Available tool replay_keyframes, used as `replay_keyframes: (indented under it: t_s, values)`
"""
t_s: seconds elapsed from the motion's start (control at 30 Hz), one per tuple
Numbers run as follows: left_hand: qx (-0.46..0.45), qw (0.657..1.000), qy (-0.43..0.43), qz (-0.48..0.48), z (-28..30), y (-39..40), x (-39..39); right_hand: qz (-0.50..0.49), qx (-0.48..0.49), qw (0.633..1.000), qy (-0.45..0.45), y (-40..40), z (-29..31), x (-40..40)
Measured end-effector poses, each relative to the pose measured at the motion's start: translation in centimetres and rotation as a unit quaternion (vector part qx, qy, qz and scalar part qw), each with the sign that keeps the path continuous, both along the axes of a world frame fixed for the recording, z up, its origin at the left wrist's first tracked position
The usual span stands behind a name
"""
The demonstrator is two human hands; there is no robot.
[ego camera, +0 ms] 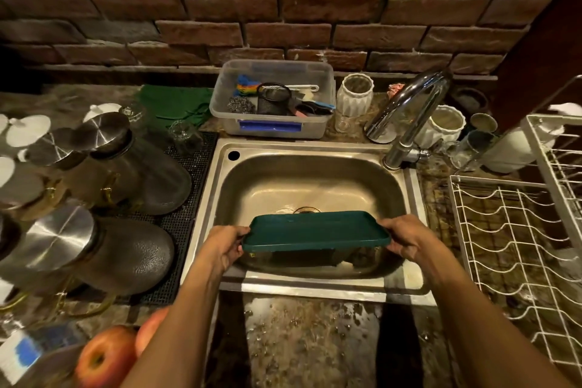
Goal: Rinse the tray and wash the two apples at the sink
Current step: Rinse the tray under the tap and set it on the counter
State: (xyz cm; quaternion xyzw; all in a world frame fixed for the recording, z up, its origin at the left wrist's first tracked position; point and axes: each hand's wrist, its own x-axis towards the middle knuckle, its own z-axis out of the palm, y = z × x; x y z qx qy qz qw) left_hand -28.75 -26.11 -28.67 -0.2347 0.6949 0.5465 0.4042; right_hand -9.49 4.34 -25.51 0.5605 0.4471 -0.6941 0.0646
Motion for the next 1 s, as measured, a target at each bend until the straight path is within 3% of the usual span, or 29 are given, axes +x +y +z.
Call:
replay_keyframes:
  t_s: [0.23, 0.43, 0.63, 1.0]
  values:
    - [-0.041, 0.994, 0.095, -0.047, 1.0, -2.0, 2.6, 0.042, 0.098, 0.994, 0.029, -2.2, 0.8, 2.2]
    - [-0.079, 0.975, 0.181, -0.103, 1.6, -3.9, 6.4, 0.150, 0.222, 0.963, -0.011, -4.8, 0.7, 5.8]
    - [-0.073, 0.961, 0.237, -0.126, 1.0, -7.0, 11.0, 0.144, 0.243, 0.959, 0.005, -8.5, 0.9, 10.1]
    - [-0.064, 0.956, 0.249, -0.139, -1.2, -11.9, 17.4, 0.111, 0.261, 0.959, -0.013, -14.2, -0.6, 17.6]
